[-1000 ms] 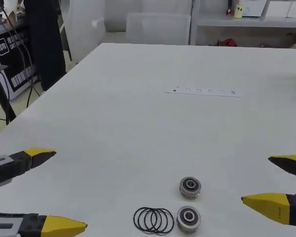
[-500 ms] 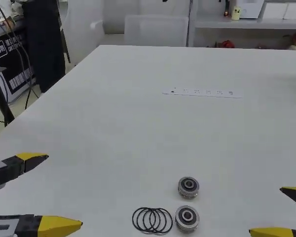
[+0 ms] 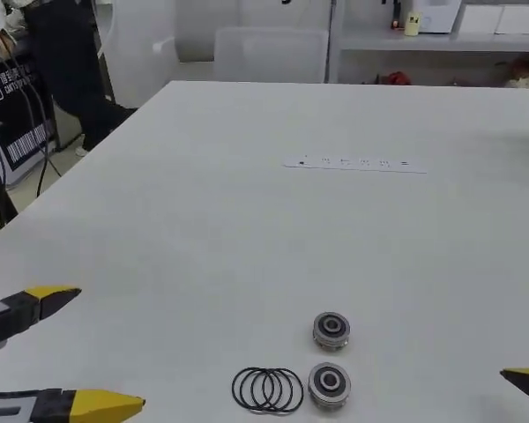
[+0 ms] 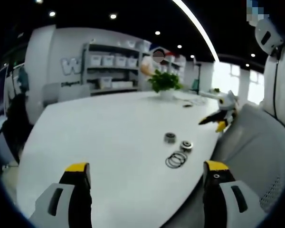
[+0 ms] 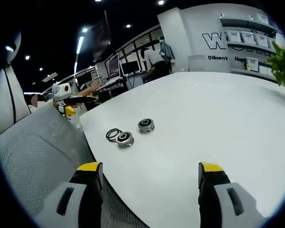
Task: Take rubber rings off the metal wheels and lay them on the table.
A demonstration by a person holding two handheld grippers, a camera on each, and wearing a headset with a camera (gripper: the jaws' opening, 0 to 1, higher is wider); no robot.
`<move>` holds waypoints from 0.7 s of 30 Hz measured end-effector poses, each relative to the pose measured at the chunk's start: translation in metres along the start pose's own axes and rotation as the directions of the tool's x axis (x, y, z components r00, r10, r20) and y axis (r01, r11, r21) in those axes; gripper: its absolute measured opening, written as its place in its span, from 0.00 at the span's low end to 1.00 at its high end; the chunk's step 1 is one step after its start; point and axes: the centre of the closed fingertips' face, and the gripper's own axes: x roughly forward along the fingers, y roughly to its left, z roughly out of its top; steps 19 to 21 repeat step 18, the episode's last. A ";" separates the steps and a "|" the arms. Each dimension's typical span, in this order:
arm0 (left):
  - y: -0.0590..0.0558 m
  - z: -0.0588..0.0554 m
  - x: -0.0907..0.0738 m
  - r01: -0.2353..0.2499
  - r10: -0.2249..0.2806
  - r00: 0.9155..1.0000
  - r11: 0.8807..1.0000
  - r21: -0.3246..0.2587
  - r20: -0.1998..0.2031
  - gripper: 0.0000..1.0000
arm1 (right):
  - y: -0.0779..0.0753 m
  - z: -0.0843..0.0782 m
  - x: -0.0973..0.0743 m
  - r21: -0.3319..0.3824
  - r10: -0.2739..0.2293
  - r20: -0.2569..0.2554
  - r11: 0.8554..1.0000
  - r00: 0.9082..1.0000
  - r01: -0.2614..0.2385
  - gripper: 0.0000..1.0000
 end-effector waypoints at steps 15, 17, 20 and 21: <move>0.012 -0.013 -0.004 -0.001 0.001 1.000 1.000 -0.012 -0.013 1.00 | 0.001 -0.009 -0.004 -0.017 -0.012 -0.035 1.000 0.999 0.011 0.80; 0.013 -0.014 -0.004 -0.002 0.002 1.000 1.000 -0.015 -0.012 1.00 | 0.001 -0.010 -0.004 -0.018 -0.013 -0.040 1.000 0.999 0.012 0.80; 0.013 -0.014 -0.004 -0.002 0.002 1.000 1.000 -0.016 -0.013 1.00 | 0.001 -0.010 -0.005 -0.022 -0.012 -0.044 1.000 0.999 0.011 0.80; 0.013 -0.014 -0.004 -0.002 0.002 1.000 1.000 -0.016 -0.013 1.00 | 0.001 -0.010 -0.005 -0.022 -0.012 -0.044 1.000 0.999 0.011 0.80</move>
